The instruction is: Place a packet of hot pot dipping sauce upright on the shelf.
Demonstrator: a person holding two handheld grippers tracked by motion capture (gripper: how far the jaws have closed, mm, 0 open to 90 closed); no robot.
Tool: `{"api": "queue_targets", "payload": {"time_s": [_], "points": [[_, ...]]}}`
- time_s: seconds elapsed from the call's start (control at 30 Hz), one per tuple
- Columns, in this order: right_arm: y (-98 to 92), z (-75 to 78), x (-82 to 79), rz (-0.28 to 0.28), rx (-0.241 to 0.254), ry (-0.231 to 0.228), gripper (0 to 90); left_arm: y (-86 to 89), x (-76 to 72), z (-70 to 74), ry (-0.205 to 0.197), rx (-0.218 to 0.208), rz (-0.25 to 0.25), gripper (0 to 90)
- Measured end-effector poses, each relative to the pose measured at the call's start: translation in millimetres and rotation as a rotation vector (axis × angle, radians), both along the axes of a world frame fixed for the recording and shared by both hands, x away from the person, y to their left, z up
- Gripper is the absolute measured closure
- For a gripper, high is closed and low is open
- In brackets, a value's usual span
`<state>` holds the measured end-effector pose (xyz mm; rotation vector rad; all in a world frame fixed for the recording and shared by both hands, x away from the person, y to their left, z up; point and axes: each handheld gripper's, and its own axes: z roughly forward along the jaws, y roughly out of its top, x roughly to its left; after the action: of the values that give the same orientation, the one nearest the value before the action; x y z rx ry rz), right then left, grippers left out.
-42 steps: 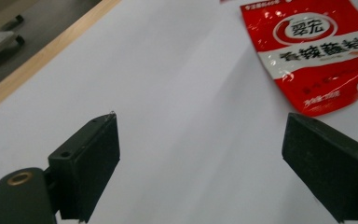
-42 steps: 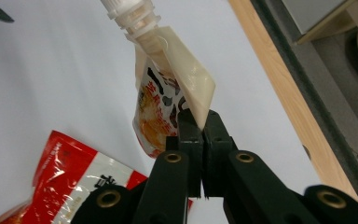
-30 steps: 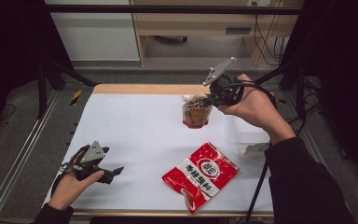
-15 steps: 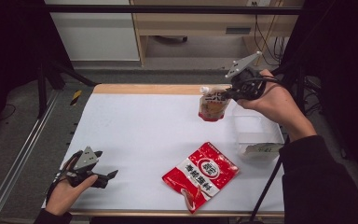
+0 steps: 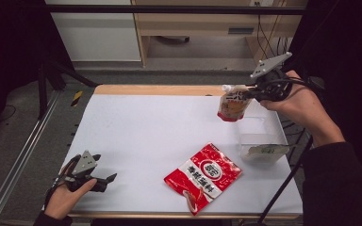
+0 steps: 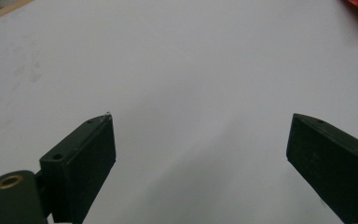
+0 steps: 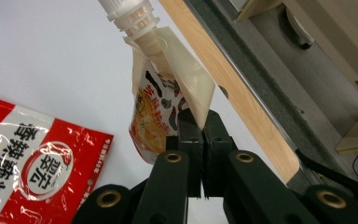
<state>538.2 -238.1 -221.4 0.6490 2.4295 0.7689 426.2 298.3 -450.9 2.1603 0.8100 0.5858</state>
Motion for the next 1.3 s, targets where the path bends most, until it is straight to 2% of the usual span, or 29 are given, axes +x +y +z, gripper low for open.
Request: {"api": "queue_targets", "payload": {"time_s": [0.1, 0.23, 0.57, 1.3], "points": [[-10.5, -1.4, -2.9, -0.013, -0.001, 0.0, 89.2, -0.8, 0.4, -0.6, 0.0, -0.003, 0.003, 7.9], [-23.6, -6.0, -6.1, -0.024, -0.009, 0.009, 89.2, -1.1, -0.4, -1.9, 0.004, 0.019, -0.004, 7.9], [-47.2, -26.9, -11.4, -0.056, -0.017, 0.045, 89.1, 1.0, 0.3, -2.9, 0.01, 0.031, -0.003, 7.9], [-63.3, -57.8, -15.9, -0.069, -0.023, 0.106, 89.2, 2.3, 0.5, -2.9, 0.012, 0.033, -0.004, 8.0]]}}
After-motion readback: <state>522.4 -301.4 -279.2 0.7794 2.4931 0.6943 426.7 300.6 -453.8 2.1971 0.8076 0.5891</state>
